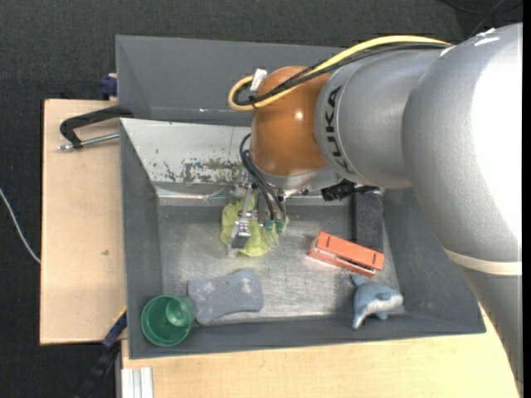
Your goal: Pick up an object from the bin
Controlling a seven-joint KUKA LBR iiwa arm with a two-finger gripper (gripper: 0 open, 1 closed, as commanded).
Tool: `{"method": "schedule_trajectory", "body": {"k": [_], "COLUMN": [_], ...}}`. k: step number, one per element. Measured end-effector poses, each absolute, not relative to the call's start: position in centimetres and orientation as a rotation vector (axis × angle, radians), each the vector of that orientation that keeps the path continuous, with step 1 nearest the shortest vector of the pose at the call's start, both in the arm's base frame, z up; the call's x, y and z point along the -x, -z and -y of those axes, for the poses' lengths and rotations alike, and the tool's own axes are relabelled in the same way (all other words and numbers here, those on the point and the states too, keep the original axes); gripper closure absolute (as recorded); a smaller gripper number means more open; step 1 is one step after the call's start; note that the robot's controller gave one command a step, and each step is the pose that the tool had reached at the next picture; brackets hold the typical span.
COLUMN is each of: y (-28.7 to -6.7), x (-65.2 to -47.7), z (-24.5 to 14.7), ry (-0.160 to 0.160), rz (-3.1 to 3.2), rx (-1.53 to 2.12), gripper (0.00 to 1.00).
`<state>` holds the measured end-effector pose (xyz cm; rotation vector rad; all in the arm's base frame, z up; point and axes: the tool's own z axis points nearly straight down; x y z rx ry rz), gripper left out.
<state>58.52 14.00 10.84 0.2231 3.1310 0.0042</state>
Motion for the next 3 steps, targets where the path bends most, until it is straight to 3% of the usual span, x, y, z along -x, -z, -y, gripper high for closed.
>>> {"method": "schedule_trajectory", "body": {"k": [1, 2, 3], "y": [-8.0, -8.0, -22.3], "x": [-59.6, -59.6, -59.9], "z": [-9.4, -9.4, -9.5], "ry": [-0.018, -0.017, -0.004], "rz": [-3.113, -3.113, -3.117], "rx": [-0.359, -0.358, -0.333], "gripper": [1.0, 1.0, 1.0]}}
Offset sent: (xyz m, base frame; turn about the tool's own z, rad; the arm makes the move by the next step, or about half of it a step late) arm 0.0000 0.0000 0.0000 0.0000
